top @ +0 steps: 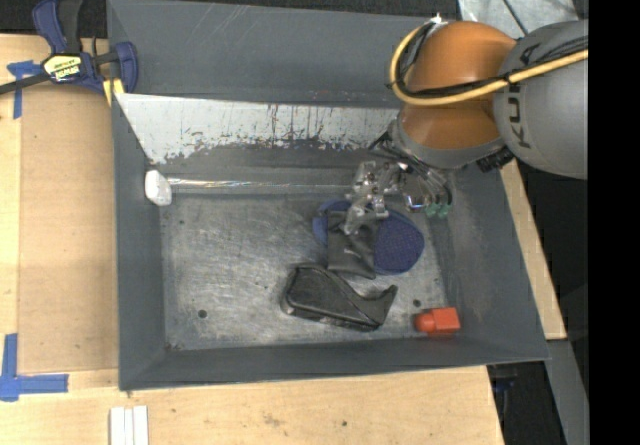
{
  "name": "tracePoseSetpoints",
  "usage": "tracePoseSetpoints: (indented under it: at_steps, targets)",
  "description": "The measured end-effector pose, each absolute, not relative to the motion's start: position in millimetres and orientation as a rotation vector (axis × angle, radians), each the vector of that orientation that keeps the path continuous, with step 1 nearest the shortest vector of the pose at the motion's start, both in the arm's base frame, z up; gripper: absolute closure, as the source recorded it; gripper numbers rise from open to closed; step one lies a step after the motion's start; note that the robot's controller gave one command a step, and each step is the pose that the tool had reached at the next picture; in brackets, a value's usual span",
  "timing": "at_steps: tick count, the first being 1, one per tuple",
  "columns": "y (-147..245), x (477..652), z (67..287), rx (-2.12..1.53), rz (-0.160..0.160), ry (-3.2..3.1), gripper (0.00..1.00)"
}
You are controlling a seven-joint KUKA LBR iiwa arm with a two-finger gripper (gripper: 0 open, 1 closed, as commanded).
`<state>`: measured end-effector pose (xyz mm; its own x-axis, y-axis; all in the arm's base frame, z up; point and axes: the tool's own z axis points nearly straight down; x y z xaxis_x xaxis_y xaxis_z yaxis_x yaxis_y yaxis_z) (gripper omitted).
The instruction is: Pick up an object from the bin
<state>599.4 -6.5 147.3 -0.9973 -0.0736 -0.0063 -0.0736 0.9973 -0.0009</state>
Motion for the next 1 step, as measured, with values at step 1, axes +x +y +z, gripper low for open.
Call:
tracePoseSetpoints:
  at_steps: [1]
  targets:
    - [-6.4,601.0,173.8,-0.115,-0.001,3.132,1.0]
